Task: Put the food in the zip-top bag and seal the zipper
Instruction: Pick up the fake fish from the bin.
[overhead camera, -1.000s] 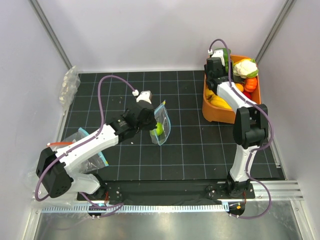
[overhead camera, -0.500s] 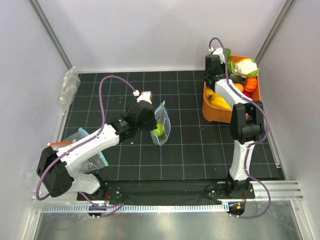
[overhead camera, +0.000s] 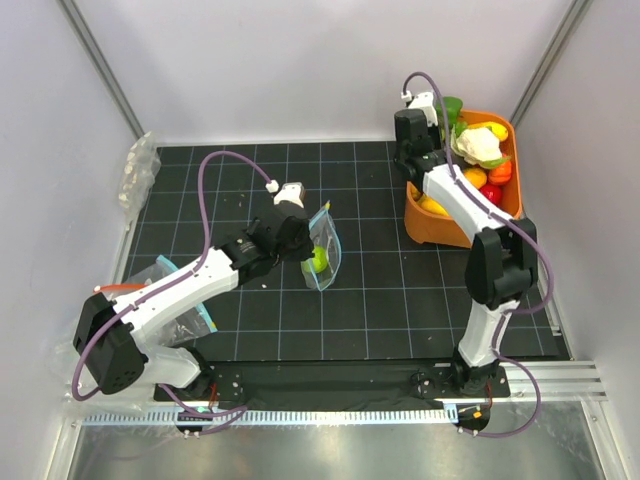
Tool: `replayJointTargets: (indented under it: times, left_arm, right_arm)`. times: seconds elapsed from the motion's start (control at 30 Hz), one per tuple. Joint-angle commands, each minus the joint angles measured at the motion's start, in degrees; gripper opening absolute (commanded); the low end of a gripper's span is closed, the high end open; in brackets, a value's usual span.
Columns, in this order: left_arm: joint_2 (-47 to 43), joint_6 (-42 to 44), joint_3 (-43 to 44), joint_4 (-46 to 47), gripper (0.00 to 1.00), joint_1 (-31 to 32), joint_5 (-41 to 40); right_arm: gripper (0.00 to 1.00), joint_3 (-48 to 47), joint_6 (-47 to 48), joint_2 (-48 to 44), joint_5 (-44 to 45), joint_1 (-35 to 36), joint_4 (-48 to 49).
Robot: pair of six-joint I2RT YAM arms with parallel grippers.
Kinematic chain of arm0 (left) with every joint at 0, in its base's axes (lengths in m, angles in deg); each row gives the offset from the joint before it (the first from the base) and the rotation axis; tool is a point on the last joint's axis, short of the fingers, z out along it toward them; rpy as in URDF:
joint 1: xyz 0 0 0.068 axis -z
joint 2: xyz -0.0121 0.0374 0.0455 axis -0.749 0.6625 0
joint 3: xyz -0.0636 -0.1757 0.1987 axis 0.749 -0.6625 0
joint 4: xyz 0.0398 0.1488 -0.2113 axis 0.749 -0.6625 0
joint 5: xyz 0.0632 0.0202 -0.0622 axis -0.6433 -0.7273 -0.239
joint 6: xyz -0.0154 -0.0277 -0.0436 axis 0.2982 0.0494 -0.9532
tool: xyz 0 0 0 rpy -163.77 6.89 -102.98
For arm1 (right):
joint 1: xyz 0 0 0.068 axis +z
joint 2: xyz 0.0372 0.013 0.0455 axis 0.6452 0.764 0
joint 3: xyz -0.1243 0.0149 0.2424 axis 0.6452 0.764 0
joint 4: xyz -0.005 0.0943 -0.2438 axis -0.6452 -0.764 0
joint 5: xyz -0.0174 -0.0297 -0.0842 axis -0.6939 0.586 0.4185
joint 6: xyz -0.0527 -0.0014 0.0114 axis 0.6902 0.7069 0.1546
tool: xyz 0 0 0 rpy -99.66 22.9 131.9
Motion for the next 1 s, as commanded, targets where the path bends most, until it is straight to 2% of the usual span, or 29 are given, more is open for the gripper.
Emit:
replayJointTargets:
  times: [0.0,0.17,0.43,0.63,0.83,0.87,0.9,0.97]
  left_arm:
    - [-0.9,0.4,0.8,0.9,0.00,-0.3,-1.3]
    - [-0.9,0.7,0.8,0.7,0.01,-0.2,-2.1]
    - [-0.6,1.1,1.2,0.4,0.00,-0.3,-2.8]
    - [-0.2,1.4,1.3,0.4,0.00,-0.3,-2.9]
    - [0.5,1.2,1.4,0.6,0.00,-0.4,-1.9]
    - [0.5,1.2,1.4,0.7,0.00,-0.4,-1.9]
    - [0.5,1.1,1.3,0.9,0.00,-0.4,-1.8]
    - [0.1,1.1,1.1,1.0,0.00,-0.4,-1.8]
  right_arm:
    - [0.01,-1.4,-3.5,-8.0,1.4,2.0,-2.7]
    - [0.01,-0.4,-10.6,-13.4,-1.7,2.7,-9.5]
    - [0.01,7.6,-23.7,-28.5,-17.0,3.0,-10.7]
    - [0.01,23.0,-31.9,-40.8,-27.6,4.5,-5.6]
    - [0.01,38.0,-38.5,-49.7,-44.0,5.0,2.5]
    - [0.01,39.4,-40.0,-52.0,-46.0,5.3,5.4]
    - [0.01,40.4,-41.9,-53.0,-51.7,5.4,6.7]
    - [0.01,40.7,-42.1,-55.1,-53.6,7.2,6.3]
